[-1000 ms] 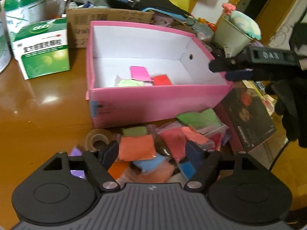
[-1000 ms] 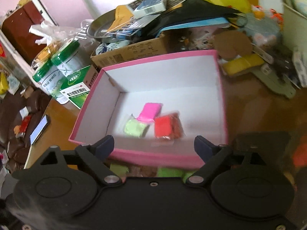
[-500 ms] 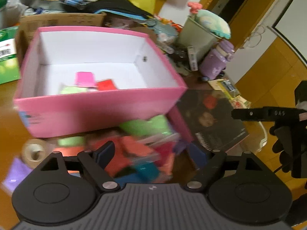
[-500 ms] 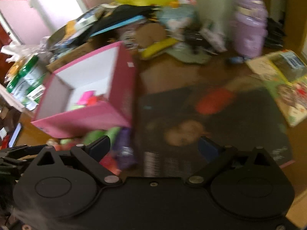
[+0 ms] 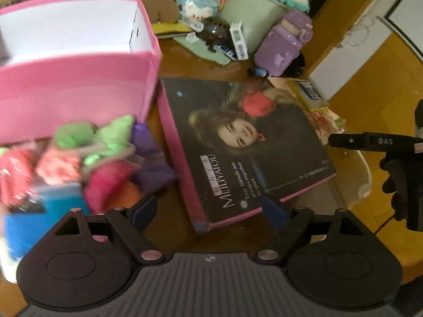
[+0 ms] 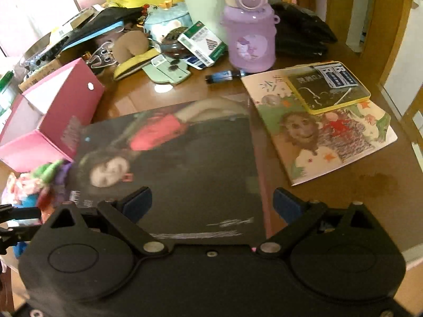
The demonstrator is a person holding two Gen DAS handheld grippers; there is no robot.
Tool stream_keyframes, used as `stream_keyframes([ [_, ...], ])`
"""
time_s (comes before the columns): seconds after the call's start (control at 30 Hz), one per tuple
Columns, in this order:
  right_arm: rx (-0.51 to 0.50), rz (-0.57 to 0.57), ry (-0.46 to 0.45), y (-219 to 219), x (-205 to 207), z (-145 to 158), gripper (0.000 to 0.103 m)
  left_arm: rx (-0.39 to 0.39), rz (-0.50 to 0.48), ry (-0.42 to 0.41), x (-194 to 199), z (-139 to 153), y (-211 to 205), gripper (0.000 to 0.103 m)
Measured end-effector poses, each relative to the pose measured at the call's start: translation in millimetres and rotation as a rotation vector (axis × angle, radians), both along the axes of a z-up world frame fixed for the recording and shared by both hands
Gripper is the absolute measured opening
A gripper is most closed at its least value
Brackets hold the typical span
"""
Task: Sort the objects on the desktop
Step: 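Move both tools to the black-and-pink MEILIYAOU lid beside the pile, then close the left tool on one lid edge while the right tool grips the opposite edge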
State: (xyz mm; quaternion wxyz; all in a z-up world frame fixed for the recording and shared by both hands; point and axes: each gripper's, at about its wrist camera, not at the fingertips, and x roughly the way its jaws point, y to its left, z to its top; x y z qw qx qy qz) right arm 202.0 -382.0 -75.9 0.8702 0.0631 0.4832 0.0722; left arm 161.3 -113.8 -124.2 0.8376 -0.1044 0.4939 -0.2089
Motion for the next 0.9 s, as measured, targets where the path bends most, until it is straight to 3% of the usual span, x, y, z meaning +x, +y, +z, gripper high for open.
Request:
stream_keyframes([
  [0.17,0.064,0.037,0.031,-22,19,-19,0.099,0.002,0.072,0.043,6,-20,-18,0.087],
  [0.47,0.177,0.162,0.069,-25,33,-46,0.099,0.036,0.107,0.029,15,-29,-38,0.087],
  [0.9,0.127,0.292,0.101,-13,39,-51,0.101,0.048,0.102,0.038,24,-30,-44,0.087],
])
